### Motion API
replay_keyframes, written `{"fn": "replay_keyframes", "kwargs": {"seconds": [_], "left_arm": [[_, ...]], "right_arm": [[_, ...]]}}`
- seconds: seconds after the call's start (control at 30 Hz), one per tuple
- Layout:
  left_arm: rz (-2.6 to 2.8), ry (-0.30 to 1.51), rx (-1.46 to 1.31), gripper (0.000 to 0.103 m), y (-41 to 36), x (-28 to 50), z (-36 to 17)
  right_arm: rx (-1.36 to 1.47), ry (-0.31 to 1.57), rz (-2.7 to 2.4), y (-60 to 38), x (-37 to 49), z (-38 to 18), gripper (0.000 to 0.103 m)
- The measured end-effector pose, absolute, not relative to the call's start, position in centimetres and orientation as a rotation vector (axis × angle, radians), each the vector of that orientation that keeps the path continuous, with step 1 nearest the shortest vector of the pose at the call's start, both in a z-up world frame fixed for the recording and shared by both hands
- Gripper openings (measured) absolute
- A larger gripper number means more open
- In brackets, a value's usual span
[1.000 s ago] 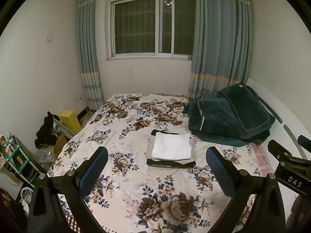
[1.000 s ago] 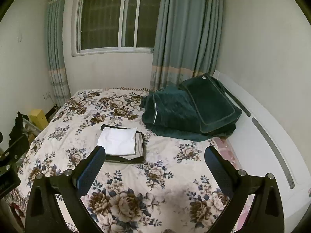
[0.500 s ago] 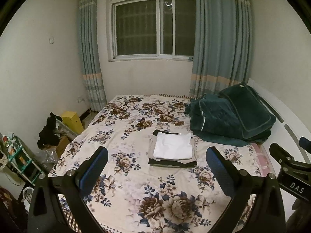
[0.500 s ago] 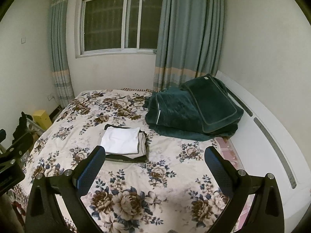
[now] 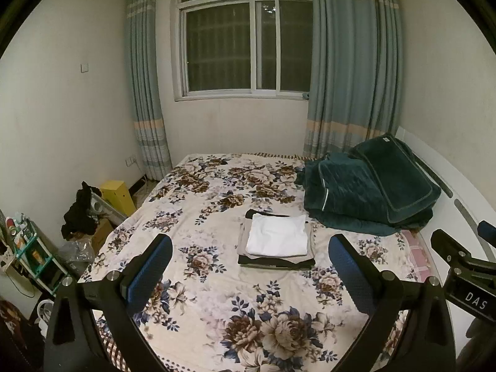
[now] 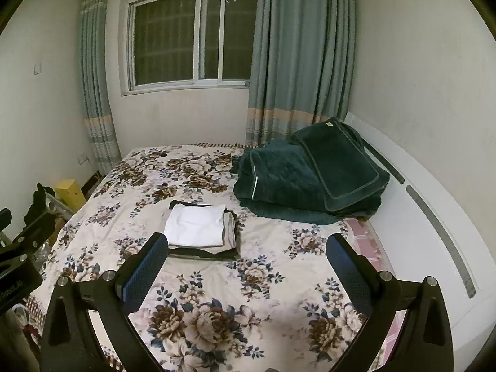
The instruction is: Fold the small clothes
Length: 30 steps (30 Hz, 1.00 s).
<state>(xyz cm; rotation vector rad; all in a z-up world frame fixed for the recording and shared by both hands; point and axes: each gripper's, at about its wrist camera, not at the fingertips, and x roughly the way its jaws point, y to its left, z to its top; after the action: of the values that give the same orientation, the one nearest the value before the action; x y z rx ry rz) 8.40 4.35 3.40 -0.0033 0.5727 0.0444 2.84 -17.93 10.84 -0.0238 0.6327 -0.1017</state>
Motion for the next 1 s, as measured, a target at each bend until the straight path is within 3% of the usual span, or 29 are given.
{"fn": "replay_keyframes", "kwargs": {"seconds": [1.0], "left_arm": [[0.041, 0.570, -0.003, 0.103, 3.91, 8.61, 3.58]], "right_arm": [[-0.023, 0.632, -0.083, -17.56, 2.77, 10.65, 0.103]]}}
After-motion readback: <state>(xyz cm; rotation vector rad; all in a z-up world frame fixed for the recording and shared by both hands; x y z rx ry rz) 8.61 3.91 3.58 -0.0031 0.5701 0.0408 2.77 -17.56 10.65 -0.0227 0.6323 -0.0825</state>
